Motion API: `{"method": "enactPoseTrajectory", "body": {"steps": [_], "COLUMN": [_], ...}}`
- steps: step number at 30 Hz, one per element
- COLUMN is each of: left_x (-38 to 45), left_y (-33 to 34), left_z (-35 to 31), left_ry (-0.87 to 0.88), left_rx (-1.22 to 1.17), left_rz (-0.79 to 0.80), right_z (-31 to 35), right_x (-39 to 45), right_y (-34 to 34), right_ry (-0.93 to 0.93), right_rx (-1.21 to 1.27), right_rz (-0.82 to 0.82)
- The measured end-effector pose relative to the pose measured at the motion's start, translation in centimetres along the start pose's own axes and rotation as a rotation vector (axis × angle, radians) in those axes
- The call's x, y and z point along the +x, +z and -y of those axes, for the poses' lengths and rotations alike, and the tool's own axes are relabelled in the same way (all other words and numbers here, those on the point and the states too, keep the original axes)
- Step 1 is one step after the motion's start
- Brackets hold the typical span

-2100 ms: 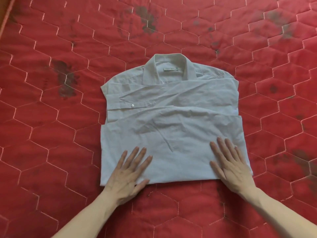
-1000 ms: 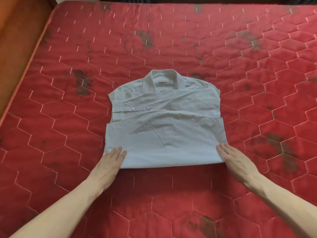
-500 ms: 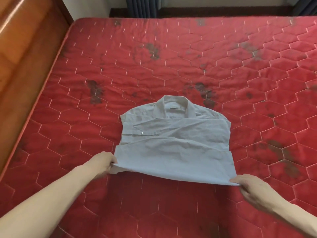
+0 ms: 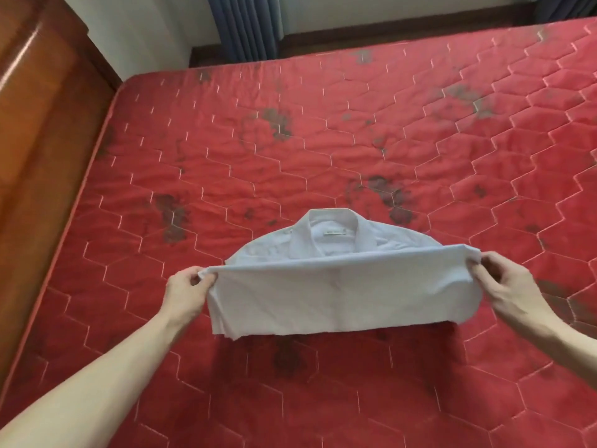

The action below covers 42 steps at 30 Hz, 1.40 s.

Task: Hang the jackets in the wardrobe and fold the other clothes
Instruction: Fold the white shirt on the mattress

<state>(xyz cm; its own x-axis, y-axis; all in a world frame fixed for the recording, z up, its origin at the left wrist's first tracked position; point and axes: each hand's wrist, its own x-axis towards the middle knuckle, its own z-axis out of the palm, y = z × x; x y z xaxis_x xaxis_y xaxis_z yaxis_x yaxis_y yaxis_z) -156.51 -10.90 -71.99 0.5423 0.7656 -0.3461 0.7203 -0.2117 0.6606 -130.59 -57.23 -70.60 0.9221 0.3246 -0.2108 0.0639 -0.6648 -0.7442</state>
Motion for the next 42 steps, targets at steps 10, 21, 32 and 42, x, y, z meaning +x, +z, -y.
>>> {"method": "enactPoseTrajectory", "body": {"steps": [10,21,32,42], "left_x": [8.0,15.3,16.2,0.7], "left_y": [5.8,8.5,10.5,20.2], "left_z": [-4.5,-2.6,-2.2,0.2], "left_ry": [-0.106,-0.141,-0.11,0.911], "left_rx": [-0.156,-0.176,0.159,0.62], "left_rz": [-0.213,-0.187,-0.378,0.071], "right_z": [0.7,-1.6,-2.6,1.1], "right_x": [8.7,16.0,16.5,6.4], "right_y": [5.0,9.0,10.8,20.8], "right_ry": [0.117,0.21,0.242,-0.661], "right_rx": [-0.011,-0.221,-0.123,-0.382], "right_rz": [-0.188,-0.138,-0.254,0.028]}}
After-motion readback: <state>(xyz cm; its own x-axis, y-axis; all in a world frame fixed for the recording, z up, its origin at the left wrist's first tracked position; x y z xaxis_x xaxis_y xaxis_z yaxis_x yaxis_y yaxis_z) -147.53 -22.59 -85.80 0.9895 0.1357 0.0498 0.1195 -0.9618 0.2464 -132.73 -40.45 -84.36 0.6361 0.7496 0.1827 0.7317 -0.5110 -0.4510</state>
